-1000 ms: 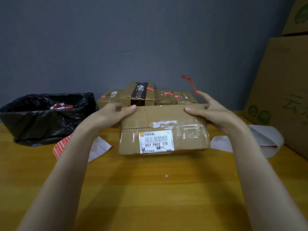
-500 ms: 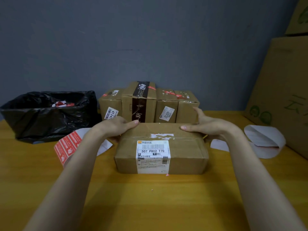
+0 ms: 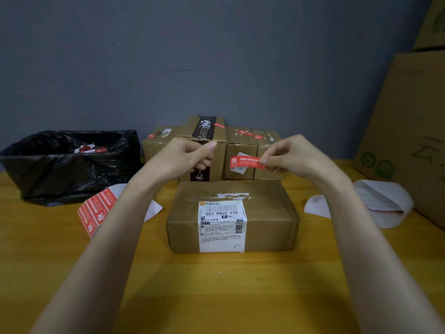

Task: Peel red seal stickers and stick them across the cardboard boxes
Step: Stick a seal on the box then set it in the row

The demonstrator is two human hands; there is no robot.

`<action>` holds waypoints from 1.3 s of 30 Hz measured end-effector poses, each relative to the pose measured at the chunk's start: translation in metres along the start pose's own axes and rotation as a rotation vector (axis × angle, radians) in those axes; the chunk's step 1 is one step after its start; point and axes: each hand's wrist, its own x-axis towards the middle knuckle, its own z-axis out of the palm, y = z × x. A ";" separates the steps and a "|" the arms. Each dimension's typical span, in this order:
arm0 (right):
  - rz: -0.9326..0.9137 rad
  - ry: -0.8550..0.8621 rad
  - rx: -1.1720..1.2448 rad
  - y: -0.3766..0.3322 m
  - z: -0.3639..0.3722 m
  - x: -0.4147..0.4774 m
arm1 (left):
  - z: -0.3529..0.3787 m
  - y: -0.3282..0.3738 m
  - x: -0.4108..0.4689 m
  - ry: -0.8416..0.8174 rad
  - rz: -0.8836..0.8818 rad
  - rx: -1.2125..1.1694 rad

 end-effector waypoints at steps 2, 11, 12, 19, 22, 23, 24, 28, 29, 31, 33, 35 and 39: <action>-0.009 -0.041 -0.019 -0.007 0.004 -0.002 | 0.005 0.013 -0.005 -0.065 0.014 0.025; -0.018 -0.091 0.029 -0.017 0.006 -0.007 | 0.004 0.016 -0.009 0.001 0.033 0.108; -0.011 -0.093 0.037 -0.017 0.006 -0.007 | 0.004 0.017 -0.009 0.003 0.022 0.106; 0.021 -0.123 0.048 -0.016 0.011 -0.007 | 0.002 0.015 -0.009 0.000 -0.064 0.116; 0.035 -0.143 0.047 -0.018 0.011 -0.007 | -0.001 0.016 -0.011 0.001 -0.071 0.077; 0.042 -0.153 0.049 -0.018 0.011 -0.007 | -0.001 0.016 -0.012 -0.006 -0.069 0.077; 0.049 -0.159 0.051 -0.019 0.012 -0.007 | -0.002 0.016 -0.012 -0.015 -0.070 0.075; 0.077 -0.165 0.065 -0.017 0.012 -0.006 | -0.005 0.014 -0.012 -0.051 -0.104 0.052; 0.073 -0.159 0.051 -0.017 0.012 -0.006 | -0.004 0.014 -0.012 -0.057 -0.113 0.058; 0.059 -0.149 0.033 -0.018 0.012 -0.007 | -0.002 0.013 -0.011 -0.052 -0.116 0.081; 0.061 -0.139 0.042 -0.018 0.013 -0.007 | -0.001 0.013 -0.011 -0.034 -0.109 0.095; 0.074 -0.122 0.066 -0.017 0.013 -0.008 | -0.002 0.011 -0.011 -0.043 -0.105 0.085; 0.082 -0.115 0.070 -0.018 0.014 -0.008 | -0.006 0.009 -0.011 -0.089 -0.104 0.076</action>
